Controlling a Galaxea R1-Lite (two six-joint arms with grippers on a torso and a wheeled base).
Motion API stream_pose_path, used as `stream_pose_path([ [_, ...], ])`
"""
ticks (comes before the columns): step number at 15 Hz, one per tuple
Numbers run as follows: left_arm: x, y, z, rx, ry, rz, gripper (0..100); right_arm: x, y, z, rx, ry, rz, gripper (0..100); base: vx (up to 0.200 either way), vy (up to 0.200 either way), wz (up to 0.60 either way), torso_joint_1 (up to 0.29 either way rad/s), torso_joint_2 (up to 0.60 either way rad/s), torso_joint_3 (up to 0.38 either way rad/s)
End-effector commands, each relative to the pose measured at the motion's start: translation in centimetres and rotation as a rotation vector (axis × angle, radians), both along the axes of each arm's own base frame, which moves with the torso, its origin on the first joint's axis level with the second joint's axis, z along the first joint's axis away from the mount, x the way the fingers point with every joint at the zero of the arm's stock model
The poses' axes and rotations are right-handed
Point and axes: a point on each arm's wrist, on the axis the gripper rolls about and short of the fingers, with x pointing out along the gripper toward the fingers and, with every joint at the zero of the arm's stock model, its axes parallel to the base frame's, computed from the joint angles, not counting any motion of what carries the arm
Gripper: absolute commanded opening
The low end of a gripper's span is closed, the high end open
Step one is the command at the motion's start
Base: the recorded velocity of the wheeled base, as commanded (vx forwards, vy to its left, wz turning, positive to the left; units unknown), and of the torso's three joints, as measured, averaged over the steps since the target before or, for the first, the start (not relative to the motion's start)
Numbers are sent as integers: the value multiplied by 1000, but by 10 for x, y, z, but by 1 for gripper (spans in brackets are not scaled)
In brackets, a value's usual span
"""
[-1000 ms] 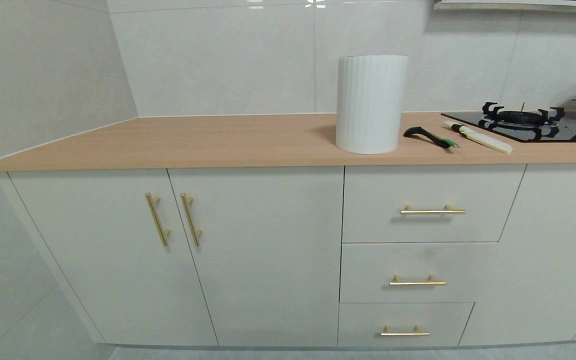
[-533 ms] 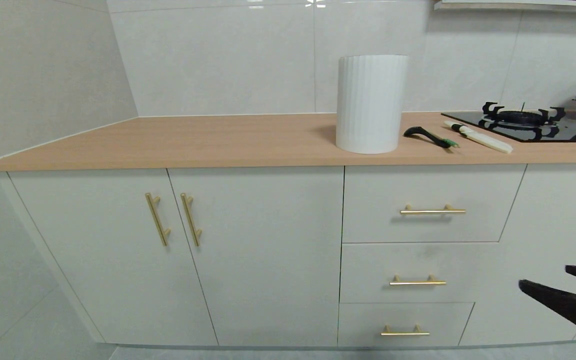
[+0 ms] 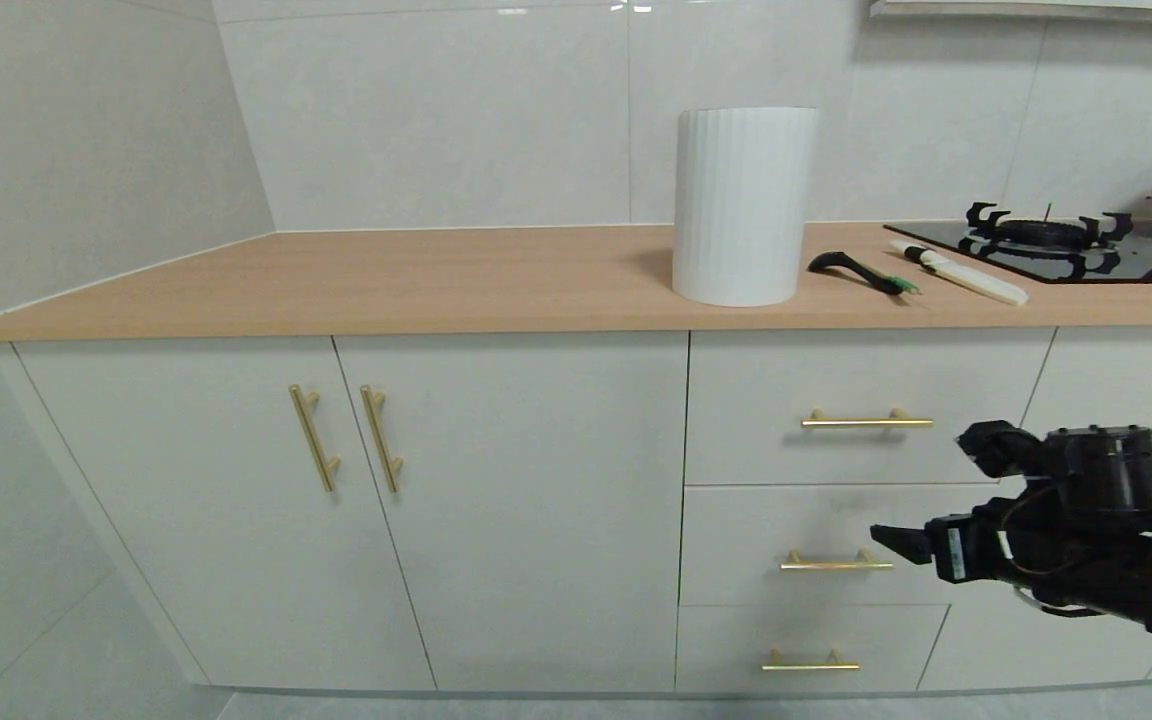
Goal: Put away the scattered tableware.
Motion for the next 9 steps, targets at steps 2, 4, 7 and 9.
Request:
stream_pose_path([
  [2, 0, 0, 0, 0, 1, 0, 100, 48, 5, -82, -66, 92, -43, 100, 0, 0, 0, 0, 0, 0],
  [4, 0, 0, 0, 0, 1, 0, 100, 64, 7, -97, -80, 90, -71, 100, 0, 0, 0, 0, 0, 0],
  [7, 0, 0, 0, 0, 1, 0, 100, 71, 8, -114, -91, 100, -86, 100, 0, 0, 0, 0, 0, 0],
  [9, 0, 0, 0, 0, 1, 0, 100, 80, 8, -123, -95, 70, -103, 100, 0, 0, 0, 0, 0, 0],
])
